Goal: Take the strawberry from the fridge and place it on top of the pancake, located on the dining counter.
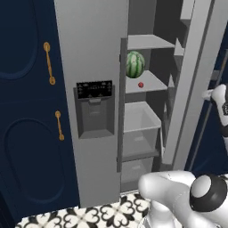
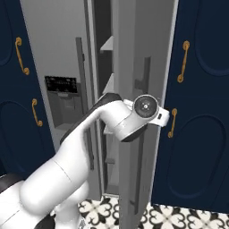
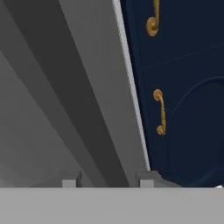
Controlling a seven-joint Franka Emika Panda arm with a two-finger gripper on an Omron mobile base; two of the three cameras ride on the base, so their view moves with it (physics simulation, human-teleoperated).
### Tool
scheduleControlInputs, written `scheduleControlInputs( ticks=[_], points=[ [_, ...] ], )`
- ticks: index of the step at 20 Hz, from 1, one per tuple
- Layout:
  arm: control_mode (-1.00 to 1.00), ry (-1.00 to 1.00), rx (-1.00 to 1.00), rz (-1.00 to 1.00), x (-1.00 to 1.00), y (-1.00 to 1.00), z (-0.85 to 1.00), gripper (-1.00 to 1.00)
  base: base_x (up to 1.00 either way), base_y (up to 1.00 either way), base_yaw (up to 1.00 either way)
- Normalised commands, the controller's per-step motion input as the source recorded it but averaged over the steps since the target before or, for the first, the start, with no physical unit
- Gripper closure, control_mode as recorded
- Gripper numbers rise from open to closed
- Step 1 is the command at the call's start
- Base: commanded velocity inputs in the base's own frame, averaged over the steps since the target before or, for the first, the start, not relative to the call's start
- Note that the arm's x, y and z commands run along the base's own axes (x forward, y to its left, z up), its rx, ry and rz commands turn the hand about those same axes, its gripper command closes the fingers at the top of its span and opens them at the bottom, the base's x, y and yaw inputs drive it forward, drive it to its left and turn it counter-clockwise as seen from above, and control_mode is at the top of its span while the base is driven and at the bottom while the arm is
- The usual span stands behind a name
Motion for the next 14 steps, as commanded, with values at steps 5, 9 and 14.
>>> scheduleControlInputs(
  ticks=[5,9,14],
  points=[
    [-1.00,0.00,0.04,-0.09,-0.53,-0.56,0.19,-1.00,0.00,0.00,0.00],
    [-1.00,0.00,-0.04,-0.09,-0.85,0.15,0.31,-1.00,0.00,0.00,0.00],
    [-1.00,0.02,-0.31,0.00,-0.51,0.81,0.35,-1.00,0.00,0.00,0.00]
  ],
)
